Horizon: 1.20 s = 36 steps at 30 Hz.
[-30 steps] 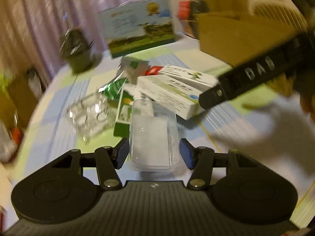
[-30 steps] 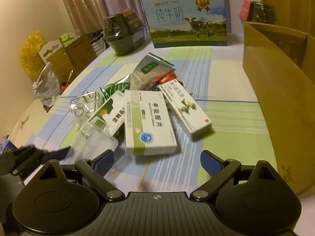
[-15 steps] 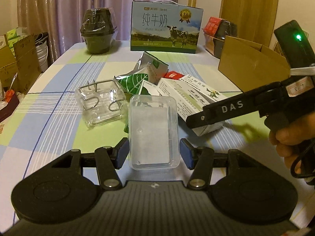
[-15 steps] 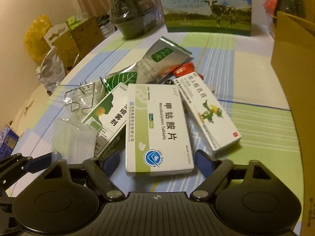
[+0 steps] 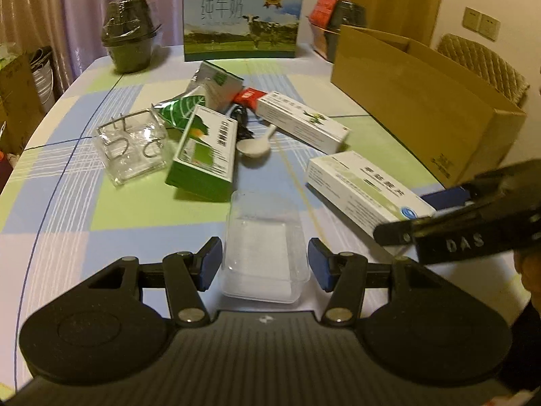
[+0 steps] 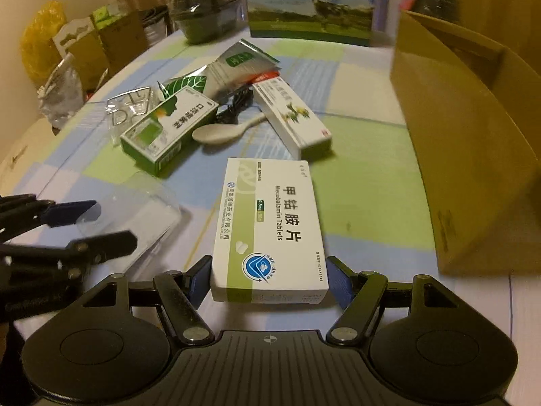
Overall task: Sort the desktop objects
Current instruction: 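Grasp the white Mecobalamin Tablets box with the right gripper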
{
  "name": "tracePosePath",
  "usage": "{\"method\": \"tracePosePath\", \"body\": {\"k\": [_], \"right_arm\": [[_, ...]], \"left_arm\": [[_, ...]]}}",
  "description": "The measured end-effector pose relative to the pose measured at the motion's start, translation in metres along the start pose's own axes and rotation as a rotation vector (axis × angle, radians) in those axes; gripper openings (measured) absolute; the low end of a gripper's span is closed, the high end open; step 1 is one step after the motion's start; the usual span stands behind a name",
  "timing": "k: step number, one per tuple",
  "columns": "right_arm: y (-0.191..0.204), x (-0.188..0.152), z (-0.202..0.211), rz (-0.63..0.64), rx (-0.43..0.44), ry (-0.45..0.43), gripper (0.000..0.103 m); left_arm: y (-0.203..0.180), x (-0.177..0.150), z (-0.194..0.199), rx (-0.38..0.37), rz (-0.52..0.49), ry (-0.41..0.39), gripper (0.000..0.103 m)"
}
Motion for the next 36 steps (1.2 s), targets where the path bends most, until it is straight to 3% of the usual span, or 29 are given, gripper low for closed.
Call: {"method": "tracePosePath", "body": {"k": [2, 4, 6, 9, 26, 36], "right_arm": [[-0.003, -0.009, 0.007, -0.011, 0.007, -0.03, 0.072], [-0.004, -0.016, 0.008, 0.001, -0.021, -0.045, 0.085], [-0.007, -0.019, 0.01, -0.019, -0.019, -0.05, 0.089], [-0.01, -0.019, 0.013, -0.04, -0.014, -0.065, 0.09], [0.006, -0.002, -0.018, 0.023, 0.01, -0.088, 0.089], [0.011, 0.0, -0.028, 0.033, -0.011, -0.072, 0.081]], "left_arm": [[-0.005, -0.005, 0.0, 0.015, -0.024, 0.003, 0.051], [-0.008, -0.008, 0.001, 0.039, -0.062, -0.002, 0.051], [-0.01, -0.008, -0.001, 0.061, -0.105, -0.004, 0.052], [-0.009, -0.007, -0.008, 0.071, -0.143, 0.002, 0.057], [0.007, -0.009, -0.025, 0.057, -0.091, 0.011, 0.052], [0.009, -0.009, -0.026, 0.062, -0.093, 0.017, 0.051]]}}
Point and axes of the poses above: each gripper's, at about its wrist camera, not at the fingertips, and z roughly against the way its jaws point, y to its left, x to its top, the point moved 8 cm from there along -z, roughly the way its jaws point, and after that the axes turned 15 degrees about -x, right-handed, at the moved point
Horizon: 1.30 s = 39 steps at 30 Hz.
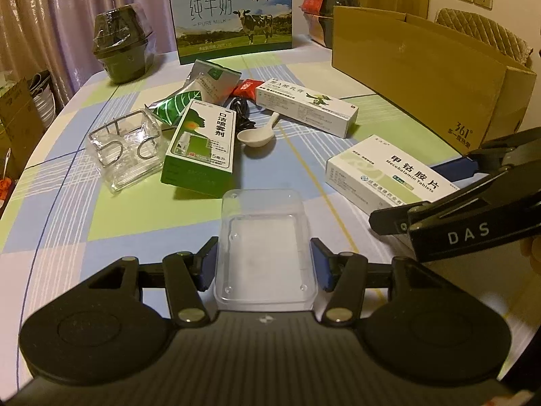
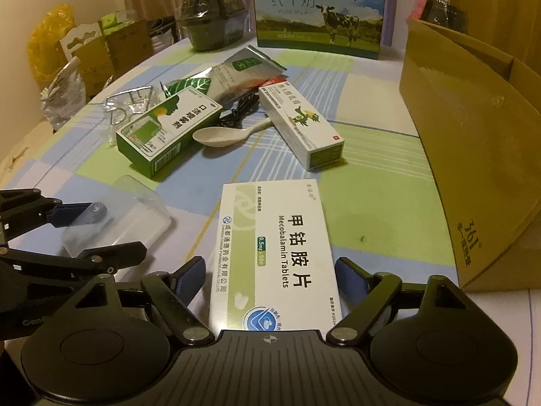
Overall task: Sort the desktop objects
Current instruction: 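Grasp the white Mecobalamin Tablets box with the right gripper, then carry the Mecobalamin box with the right gripper over the cardboard box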
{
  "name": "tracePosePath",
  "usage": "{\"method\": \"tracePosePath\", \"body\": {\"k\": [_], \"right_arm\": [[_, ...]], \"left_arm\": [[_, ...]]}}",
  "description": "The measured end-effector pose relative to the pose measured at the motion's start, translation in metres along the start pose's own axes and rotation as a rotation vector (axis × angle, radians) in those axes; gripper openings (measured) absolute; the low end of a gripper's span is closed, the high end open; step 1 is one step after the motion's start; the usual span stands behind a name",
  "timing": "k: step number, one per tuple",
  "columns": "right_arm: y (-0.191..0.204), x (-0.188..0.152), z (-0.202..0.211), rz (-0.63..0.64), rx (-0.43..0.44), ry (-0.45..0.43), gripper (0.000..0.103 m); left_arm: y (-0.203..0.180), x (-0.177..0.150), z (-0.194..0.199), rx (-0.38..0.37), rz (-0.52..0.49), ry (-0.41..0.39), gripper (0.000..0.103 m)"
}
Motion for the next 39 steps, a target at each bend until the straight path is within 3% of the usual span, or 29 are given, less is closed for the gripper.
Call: {"method": "tracePosePath", "body": {"k": [1, 3, 10, 22, 29, 39], "right_arm": [[0.0, -0.001, 0.0, -0.002, -0.005, 0.003, 0.081], [-0.001, -0.002, 0.0, -0.003, -0.005, 0.006, 0.069], [-0.006, -0.001, 0.017, -0.02, -0.016, -0.022, 0.068], [-0.034, 0.003, 0.074, -0.12, -0.069, -0.071, 0.068], [-0.066, 0.02, 0.118, -0.166, -0.12, -0.146, 0.068], [-0.162, 0.054, 0.155, -0.256, -0.224, -0.237, 0.068]], "left_arm": [[0.0, 0.0, 0.0, 0.0, 0.003, 0.0, 0.051], [0.0, -0.001, 0.0, 0.001, 0.001, 0.003, 0.051], [-0.006, 0.001, 0.008, -0.011, -0.008, -0.002, 0.051], [-0.02, 0.02, 0.051, -0.029, 0.095, -0.055, 0.051], [-0.054, 0.053, 0.07, -0.072, 0.083, -0.104, 0.051], [-0.138, 0.126, 0.061, -0.192, -0.022, -0.171, 0.051]]}}
Point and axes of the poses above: each gripper's, at about its wrist camera, not at the fingertips, and z roughly against the way its jaws point, y to its left, x to its top, the point moved 8 cm from there along -z, roughly the way its jaws point, and after that the axes turned 15 degrees about -x, right-handed, at the moved point
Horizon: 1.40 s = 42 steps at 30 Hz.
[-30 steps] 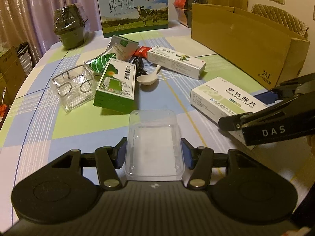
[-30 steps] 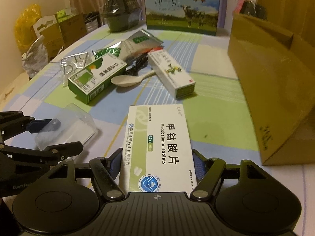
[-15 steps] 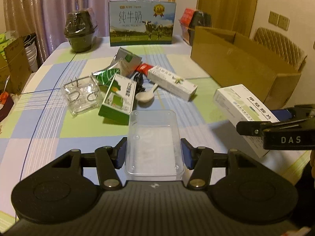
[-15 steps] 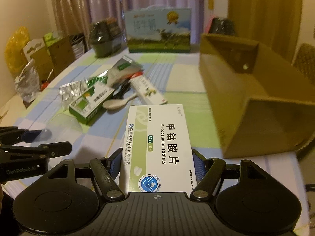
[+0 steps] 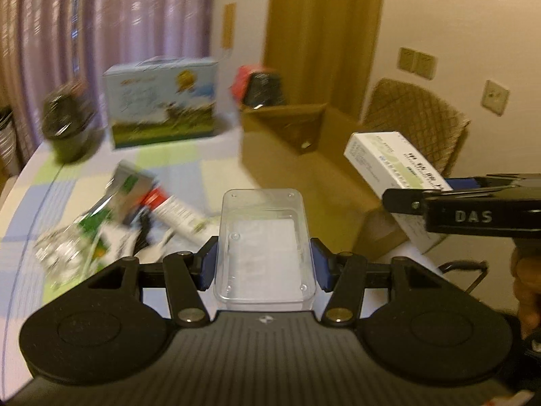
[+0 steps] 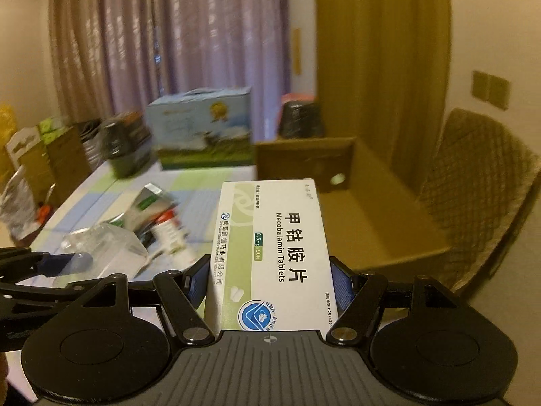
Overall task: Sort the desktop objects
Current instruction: 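Carry the Mecobalamin box with the right gripper over the cardboard box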
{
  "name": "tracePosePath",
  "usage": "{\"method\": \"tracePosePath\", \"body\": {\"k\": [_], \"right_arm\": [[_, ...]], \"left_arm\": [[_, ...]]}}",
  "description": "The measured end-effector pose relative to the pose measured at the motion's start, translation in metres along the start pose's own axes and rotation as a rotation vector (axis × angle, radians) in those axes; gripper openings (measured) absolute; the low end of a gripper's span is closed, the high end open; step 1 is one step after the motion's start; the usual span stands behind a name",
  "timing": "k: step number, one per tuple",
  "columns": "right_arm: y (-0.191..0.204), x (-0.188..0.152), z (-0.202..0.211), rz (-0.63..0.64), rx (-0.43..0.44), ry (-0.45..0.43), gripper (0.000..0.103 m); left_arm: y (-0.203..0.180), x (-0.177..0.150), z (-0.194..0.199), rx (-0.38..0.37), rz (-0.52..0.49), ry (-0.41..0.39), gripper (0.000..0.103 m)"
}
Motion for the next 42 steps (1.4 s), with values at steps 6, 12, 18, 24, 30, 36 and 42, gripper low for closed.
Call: {"method": "tracePosePath", "body": {"k": [6, 12, 18, 24, 30, 36, 42], "right_arm": [[-0.046, 0.019, -0.017, -0.013, -0.051, -0.012, 0.068], [-0.074, 0.031, -0.039, -0.029, -0.064, -0.01, 0.068], [-0.088, 0.037, -0.063, -0.045, -0.064, 0.008, 0.068], [-0.101, 0.039, -0.084, -0.087, -0.069, 0.029, 0.068], [-0.107, 0.036, -0.096, -0.099, -0.088, 0.04, 0.068], [-0.107, 0.029, -0.103, -0.097, -0.093, 0.059, 0.068], [-0.104, 0.031, -0.105, -0.095, -0.087, 0.059, 0.068]], "left_arm": [[-0.036, 0.035, -0.039, -0.06, -0.05, -0.015, 0.051], [-0.054, 0.057, -0.077, -0.081, -0.086, -0.006, 0.051], [-0.053, 0.069, -0.107, -0.083, -0.083, 0.001, 0.051], [-0.052, 0.076, -0.13, -0.095, -0.074, 0.0, 0.051], [-0.054, 0.078, -0.151, -0.102, -0.075, 0.005, 0.051], [-0.048, 0.082, -0.152, -0.089, -0.084, -0.009, 0.066], [-0.025, 0.078, -0.13, -0.049, -0.046, -0.032, 0.066]]}}
Point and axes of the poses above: each gripper's, at about its wrist camera, not at the fingertips, and z roughly against the way its jaws point, y to its left, x to its top, the point moved 8 cm from there along -z, roughly the way its jaws point, and after that the axes turned 15 degrees about -x, right-handed, at the moved point
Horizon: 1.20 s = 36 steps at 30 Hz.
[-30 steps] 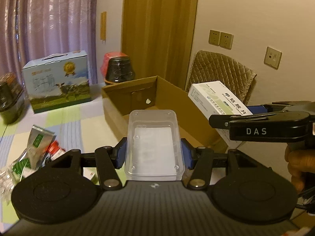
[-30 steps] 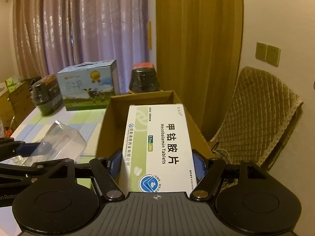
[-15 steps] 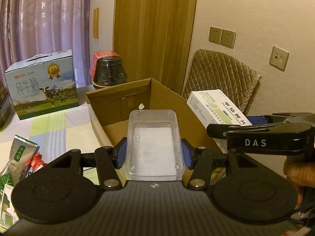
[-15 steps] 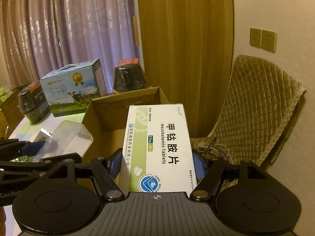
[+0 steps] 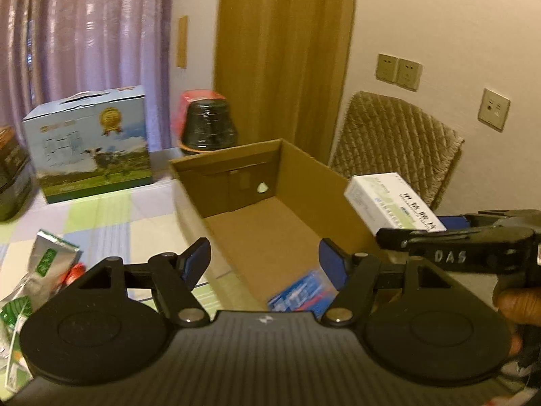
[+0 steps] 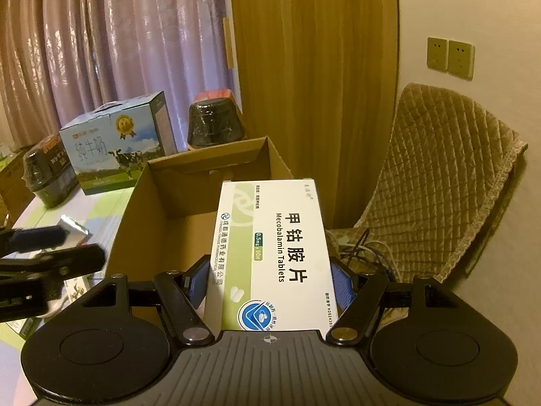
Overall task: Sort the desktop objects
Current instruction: 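Carry the Mecobalamin box with the right gripper over the cardboard box, then open the right gripper to drop the box into the cardboard box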
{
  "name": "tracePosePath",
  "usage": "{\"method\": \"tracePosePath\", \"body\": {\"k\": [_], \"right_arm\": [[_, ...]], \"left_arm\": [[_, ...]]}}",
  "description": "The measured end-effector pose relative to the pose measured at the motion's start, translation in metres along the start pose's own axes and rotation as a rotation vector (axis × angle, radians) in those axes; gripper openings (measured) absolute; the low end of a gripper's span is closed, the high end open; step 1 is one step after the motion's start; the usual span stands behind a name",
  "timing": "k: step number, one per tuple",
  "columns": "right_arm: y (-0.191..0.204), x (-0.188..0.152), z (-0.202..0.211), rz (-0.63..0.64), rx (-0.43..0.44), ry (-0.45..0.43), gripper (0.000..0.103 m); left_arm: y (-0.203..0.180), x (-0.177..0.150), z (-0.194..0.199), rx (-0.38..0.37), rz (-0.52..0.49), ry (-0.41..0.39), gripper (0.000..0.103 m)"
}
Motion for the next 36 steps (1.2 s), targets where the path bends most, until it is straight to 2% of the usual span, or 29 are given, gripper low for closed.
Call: {"method": "tracePosePath", "body": {"k": [8, 12, 14, 18, 27, 36], "right_arm": [[0.015, 0.01, -0.005, 0.005, 0.022, -0.011, 0.068], [0.026, 0.023, -0.006, 0.016, 0.039, -0.057, 0.068], [0.03, 0.028, -0.008, 0.033, 0.021, -0.078, 0.075], [0.032, 0.03, -0.002, 0.02, 0.023, -0.092, 0.077], [0.033, -0.008, 0.03, -0.047, 0.033, -0.016, 0.082], [0.067, -0.034, 0.079, -0.063, 0.079, 0.022, 0.09]], "left_arm": [[0.021, -0.01, 0.031, 0.037, 0.044, -0.024, 0.067], [0.027, -0.014, 0.038, 0.045, 0.059, -0.028, 0.067], [0.029, -0.015, 0.041, 0.048, 0.062, -0.027, 0.067], [0.033, -0.021, 0.051, 0.057, 0.071, -0.03, 0.068], [0.048, -0.043, 0.085, 0.094, 0.109, -0.015, 0.074], [0.059, -0.063, 0.137, 0.138, 0.138, -0.028, 0.085]]}}
Point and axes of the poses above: each gripper's, at about its wrist camera, not at the fingertips, and z roughly against the way its jaws point, y to its left, x to its top, the point moved 8 cm from there along -z, roughly the way its jaws point, and after that the axes turned 15 degrees about -x, right-handed, at the moved point
